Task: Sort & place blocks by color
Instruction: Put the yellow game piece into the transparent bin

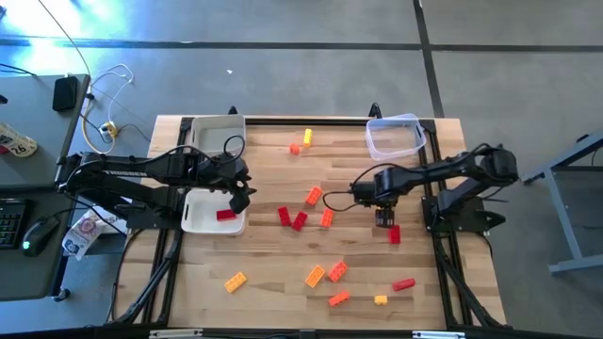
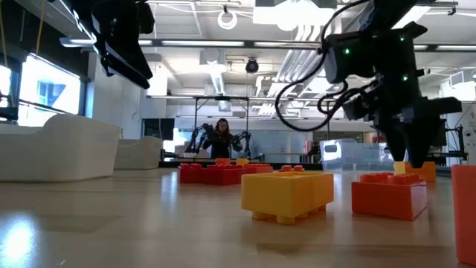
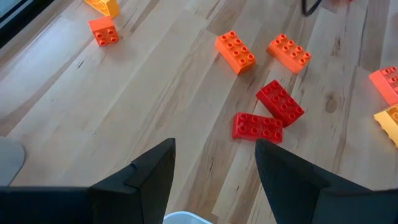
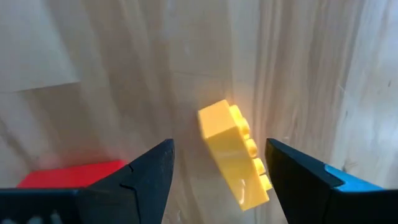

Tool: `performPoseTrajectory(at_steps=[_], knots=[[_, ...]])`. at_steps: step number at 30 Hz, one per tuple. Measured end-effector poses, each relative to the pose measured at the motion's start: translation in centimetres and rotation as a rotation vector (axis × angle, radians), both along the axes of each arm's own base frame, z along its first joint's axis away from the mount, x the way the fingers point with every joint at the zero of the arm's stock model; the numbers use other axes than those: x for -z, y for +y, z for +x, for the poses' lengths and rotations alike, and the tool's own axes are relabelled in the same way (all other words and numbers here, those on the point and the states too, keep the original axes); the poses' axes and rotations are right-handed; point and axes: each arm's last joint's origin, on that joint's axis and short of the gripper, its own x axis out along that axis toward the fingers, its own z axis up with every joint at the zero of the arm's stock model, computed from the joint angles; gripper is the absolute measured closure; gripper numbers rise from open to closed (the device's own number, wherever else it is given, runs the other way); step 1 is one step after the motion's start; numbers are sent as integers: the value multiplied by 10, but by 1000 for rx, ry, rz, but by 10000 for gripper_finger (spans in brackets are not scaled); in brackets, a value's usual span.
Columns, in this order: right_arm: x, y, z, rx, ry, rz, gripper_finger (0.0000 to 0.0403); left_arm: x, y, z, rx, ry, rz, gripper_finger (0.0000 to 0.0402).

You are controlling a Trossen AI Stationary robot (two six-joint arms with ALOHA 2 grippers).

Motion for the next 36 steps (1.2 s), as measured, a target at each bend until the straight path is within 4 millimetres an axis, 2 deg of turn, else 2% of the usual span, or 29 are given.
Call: performPoseTrajectory(at_steps=[4,7,10,16,20,24,30,36], knots=[[9,-1,2,12,44,-30,166,0,0,0,-1,1,2,193],[14,-1,3,15,71,-32,185,0,0,0,-1,1,2,192],[19,-2,4,16,96,-32,229,0,0,0,-12,3,14,192],[22,-2,4,17,122,-34,340,0,1,0,-18,3,21,193],[18,-2,4,22,99,-36,341,-1,1,0,-19,-2,23,194],[6,-3,10,38,42,-52,341,-4,2,4,-37,-50,50,193],[-19,-9,25,44,-30,-96,341,-9,4,8,-27,-102,122,194],[-49,-27,42,51,-108,-203,341,-13,8,14,2,-118,237,194]])
